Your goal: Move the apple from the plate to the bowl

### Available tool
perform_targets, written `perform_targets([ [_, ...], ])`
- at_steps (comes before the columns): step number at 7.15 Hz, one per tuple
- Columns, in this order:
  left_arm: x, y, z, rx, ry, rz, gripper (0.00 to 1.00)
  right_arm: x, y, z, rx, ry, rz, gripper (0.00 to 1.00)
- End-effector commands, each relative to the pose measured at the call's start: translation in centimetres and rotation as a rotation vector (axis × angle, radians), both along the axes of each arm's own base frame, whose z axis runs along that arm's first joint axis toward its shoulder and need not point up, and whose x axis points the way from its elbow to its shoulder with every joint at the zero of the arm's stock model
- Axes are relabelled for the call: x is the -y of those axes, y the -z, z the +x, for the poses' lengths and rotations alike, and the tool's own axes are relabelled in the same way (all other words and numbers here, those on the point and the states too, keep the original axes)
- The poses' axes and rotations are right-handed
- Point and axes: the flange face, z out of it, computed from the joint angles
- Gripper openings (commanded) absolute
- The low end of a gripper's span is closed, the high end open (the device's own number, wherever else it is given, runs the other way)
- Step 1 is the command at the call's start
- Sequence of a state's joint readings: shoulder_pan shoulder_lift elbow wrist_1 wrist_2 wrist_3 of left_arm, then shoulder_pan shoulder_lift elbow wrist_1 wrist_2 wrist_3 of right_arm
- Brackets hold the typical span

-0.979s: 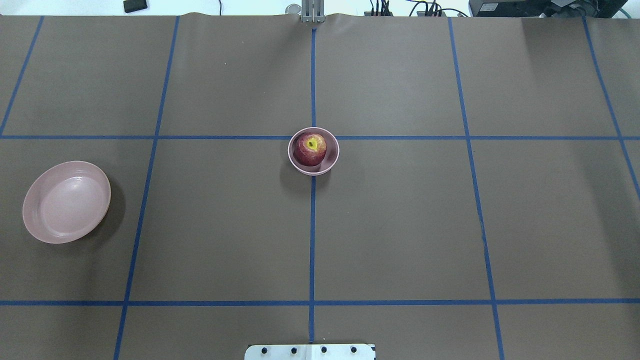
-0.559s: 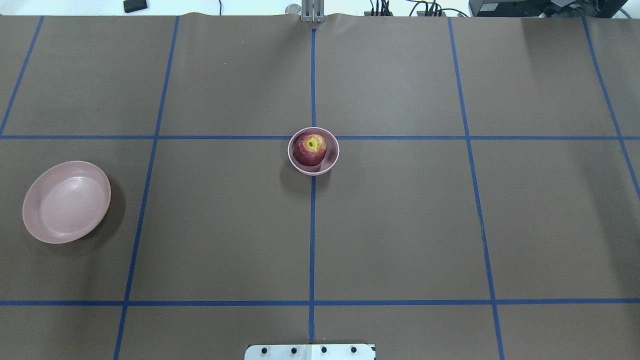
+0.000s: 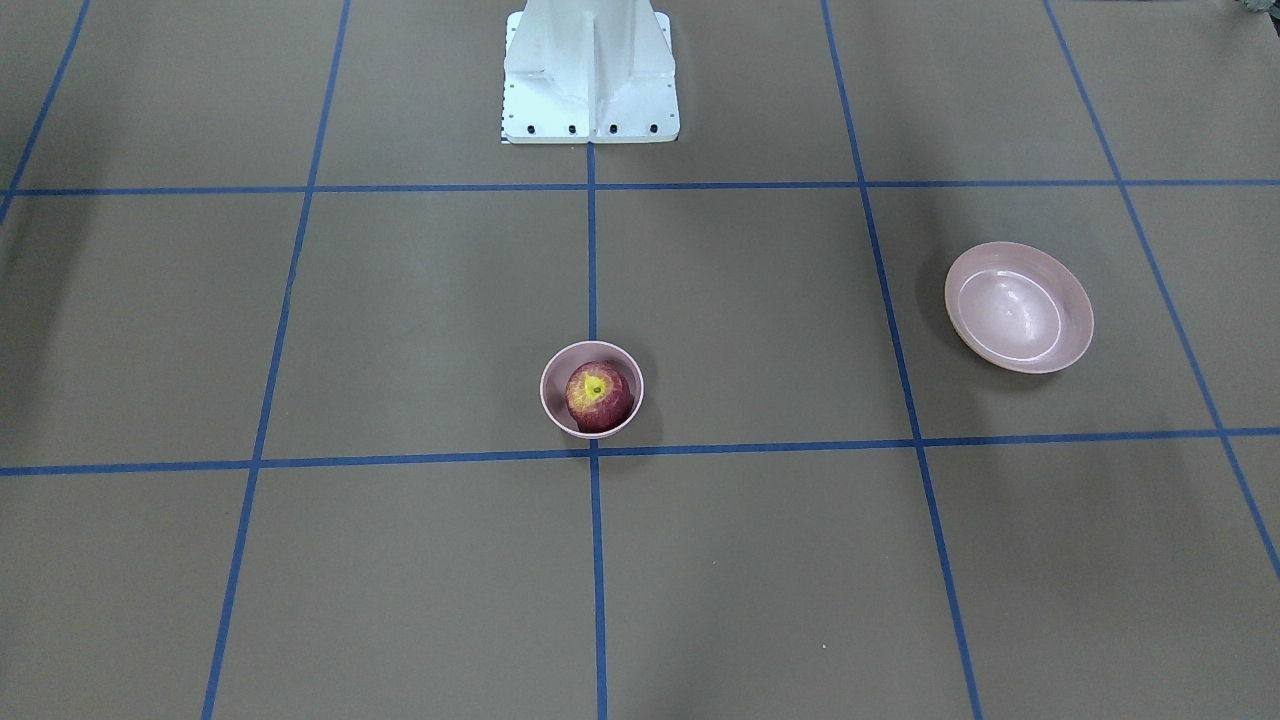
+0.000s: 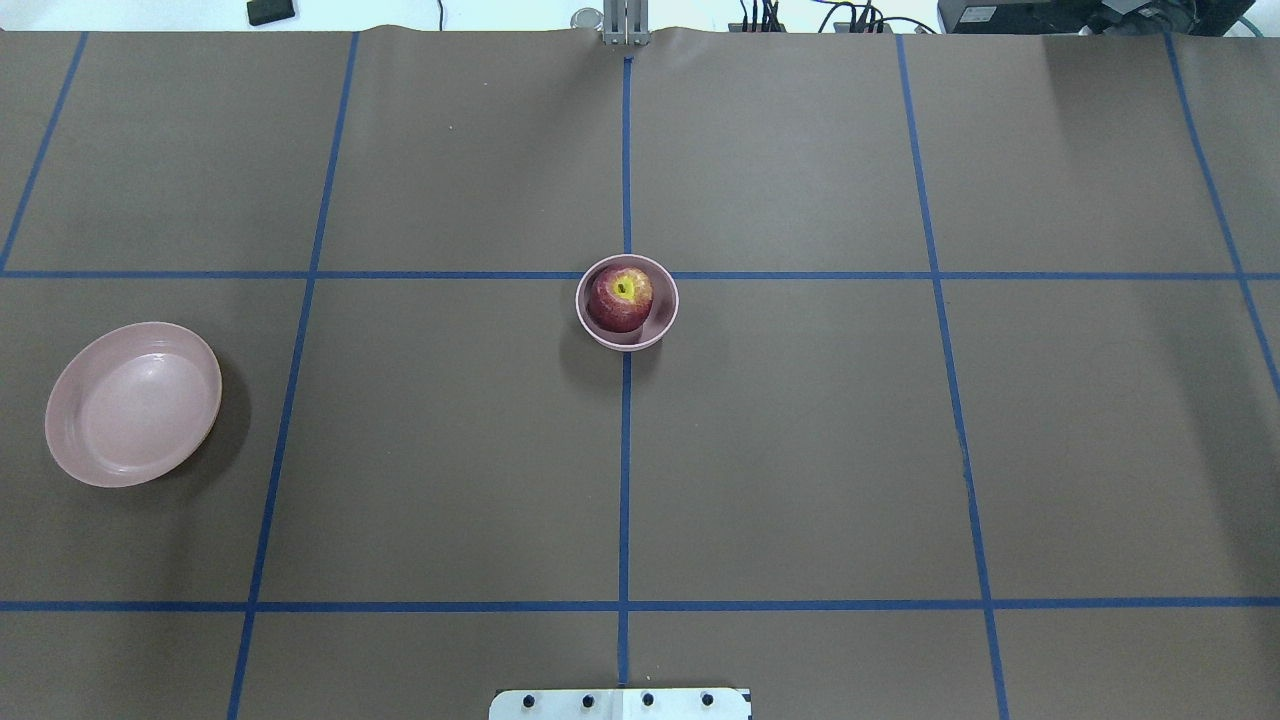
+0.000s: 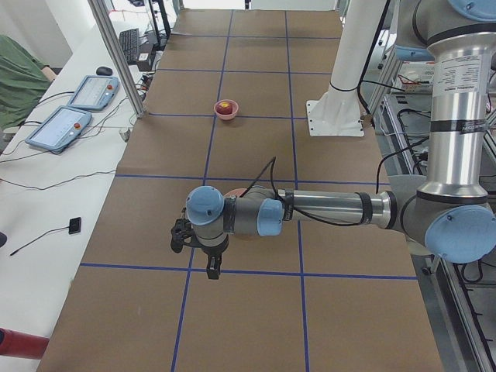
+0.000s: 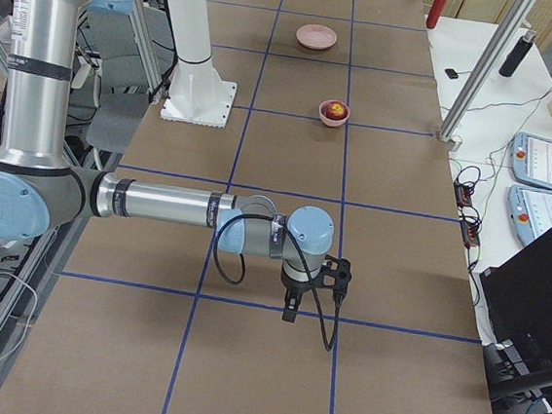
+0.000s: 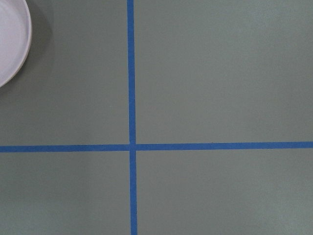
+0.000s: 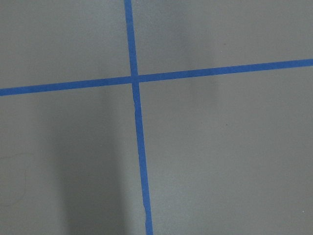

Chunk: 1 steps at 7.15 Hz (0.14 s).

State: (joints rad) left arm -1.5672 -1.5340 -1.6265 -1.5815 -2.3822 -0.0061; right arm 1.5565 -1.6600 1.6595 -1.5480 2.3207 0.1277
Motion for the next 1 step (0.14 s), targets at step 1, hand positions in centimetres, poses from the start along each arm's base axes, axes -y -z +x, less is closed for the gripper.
perform_targets([
  [1, -0.03, -0.25, 0.05, 0.000, -0.001, -0.005, 0.98, 0.00, 0.01, 0.02, 0.000, -0.001, -0.002, 1.00],
])
